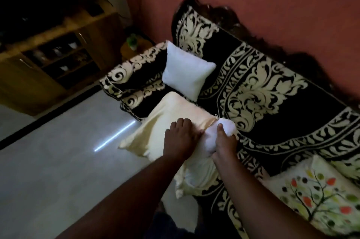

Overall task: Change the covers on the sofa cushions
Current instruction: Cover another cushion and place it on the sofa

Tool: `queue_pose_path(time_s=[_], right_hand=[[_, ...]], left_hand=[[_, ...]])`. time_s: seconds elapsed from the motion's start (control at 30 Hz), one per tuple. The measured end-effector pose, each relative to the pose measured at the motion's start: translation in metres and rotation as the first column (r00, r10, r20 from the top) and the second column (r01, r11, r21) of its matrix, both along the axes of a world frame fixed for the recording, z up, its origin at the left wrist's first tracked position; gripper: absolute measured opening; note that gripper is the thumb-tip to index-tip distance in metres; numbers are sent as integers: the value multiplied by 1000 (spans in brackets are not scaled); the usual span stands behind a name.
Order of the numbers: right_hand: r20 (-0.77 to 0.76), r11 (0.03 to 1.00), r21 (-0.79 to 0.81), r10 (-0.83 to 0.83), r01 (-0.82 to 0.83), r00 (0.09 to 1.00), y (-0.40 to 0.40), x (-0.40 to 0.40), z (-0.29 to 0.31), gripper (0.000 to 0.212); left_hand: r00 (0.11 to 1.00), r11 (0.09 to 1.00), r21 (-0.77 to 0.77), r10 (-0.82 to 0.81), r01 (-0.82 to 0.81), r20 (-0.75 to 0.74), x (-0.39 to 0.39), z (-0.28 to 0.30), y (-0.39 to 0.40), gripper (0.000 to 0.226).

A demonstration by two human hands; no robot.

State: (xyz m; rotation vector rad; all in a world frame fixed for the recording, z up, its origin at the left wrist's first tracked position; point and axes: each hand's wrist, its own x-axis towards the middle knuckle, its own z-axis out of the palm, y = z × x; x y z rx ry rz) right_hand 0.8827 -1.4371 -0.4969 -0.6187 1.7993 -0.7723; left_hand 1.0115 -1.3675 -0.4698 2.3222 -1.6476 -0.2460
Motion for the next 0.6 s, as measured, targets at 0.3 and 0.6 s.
queue_pose_path(time_s=[0.3,0.6], right_hand=[[337,987,121,-140,104,931,-19,-22,-146,41],[-683,907,59,341,-416,646,2,-105,-275,98]], left_hand=[[983,969,179,-152,169,-108,-21,-150,-62,29],[955,943,227,-194,244,-222,-84,-289,-75,24]])
